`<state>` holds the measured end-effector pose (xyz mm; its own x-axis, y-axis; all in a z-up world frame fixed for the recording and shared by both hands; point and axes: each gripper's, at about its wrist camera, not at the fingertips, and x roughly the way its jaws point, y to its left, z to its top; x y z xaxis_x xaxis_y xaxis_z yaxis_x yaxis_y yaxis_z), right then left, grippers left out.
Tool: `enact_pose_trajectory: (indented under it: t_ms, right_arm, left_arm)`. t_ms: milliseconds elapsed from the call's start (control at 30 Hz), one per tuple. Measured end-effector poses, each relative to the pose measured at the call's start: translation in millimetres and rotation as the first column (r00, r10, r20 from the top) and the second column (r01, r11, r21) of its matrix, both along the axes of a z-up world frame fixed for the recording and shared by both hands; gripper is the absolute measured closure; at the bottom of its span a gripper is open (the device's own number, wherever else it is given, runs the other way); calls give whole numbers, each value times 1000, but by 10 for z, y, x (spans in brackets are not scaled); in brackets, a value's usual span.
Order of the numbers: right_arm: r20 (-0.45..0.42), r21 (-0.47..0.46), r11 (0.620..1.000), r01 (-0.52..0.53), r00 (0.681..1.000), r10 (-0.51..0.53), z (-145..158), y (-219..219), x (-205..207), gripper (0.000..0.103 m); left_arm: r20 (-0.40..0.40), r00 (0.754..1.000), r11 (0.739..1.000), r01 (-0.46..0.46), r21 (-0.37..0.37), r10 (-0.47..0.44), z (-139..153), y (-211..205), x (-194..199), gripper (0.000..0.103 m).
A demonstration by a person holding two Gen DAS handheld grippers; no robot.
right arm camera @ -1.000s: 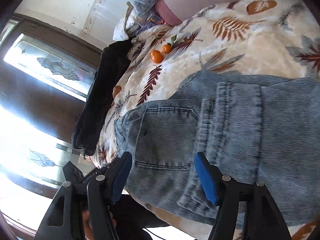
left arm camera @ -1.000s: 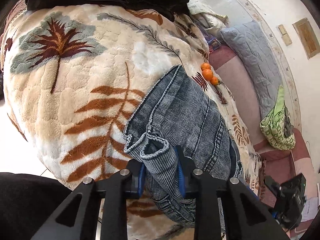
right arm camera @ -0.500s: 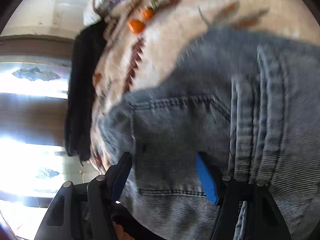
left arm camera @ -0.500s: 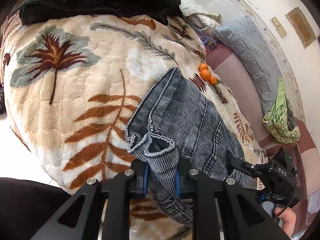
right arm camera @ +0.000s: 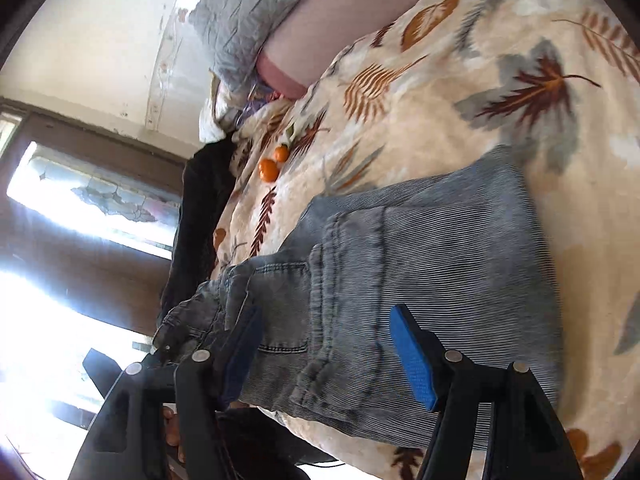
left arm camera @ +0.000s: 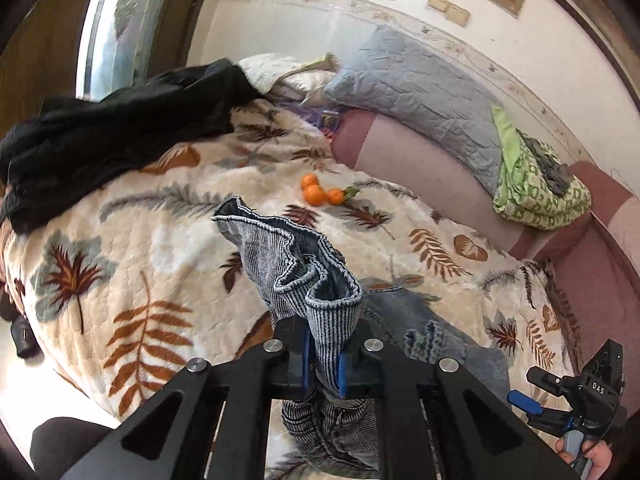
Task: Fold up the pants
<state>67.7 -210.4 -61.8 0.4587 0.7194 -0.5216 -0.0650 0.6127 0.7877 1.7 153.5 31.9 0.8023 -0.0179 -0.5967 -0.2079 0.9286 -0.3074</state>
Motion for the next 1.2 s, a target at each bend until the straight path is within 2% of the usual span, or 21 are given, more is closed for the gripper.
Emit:
enact_pose_trajectory:
  t_ms: [100, 233, 367, 533, 667, 733, 833, 1067, 1133, 1200]
  right_arm:
    - [2, 80, 995, 59, 998, -60, -142, -421, -98, 34]
    - [-22, 154, 984, 92, 996, -89, -272, -676, -128, 34]
    - [-7, 193, 975, 113, 994, -113, -258, -858, -190, 34]
    - [-25, 227, 962, 150, 989, -149, -300, -940, -208, 34]
    - [-24, 241, 956, 166, 986, -165, -292, -999, -241, 34]
    - [-32, 240, 956, 169, 986, -166, -305, -1021, -248, 34]
    - [-34, 239, 956, 171, 985, -168, -311, -1034, -267, 34]
    - [-31, 244, 949, 200, 980, -199, -312, -1083, -278, 34]
    - [-32, 245, 947, 210, 978, -208, -315, -1089, -276, 34]
    - [-32, 243, 943, 227, 974, -226, -315, -1103, -277, 34]
  left_arm:
    - [38, 997, 994, 64, 86, -67, 196, -443, 44, 94]
    - [55, 984, 970, 158, 182, -171, 287, -1061, 85, 94]
    - [29, 968, 950, 239, 202, -249, 202, -1529, 133, 94]
    - [-55, 939, 910, 344, 230, -341, -96, -2043, 168, 94]
    - [-201, 895, 857, 442, 266, -399, -566, -2395, 219, 94]
    - [-250, 876, 840, 472, 267, -412, -711, -2463, 216, 94]
    - [-223, 882, 839, 467, 279, -416, -596, -2445, 147, 94]
    - [-106, 904, 870, 427, 247, -414, -13, -2319, 45, 94]
    - [-99, 894, 858, 447, 254, -437, 30, -2392, 20, 94]
    - [-117, 883, 845, 469, 257, -455, -70, -2500, 19, 94]
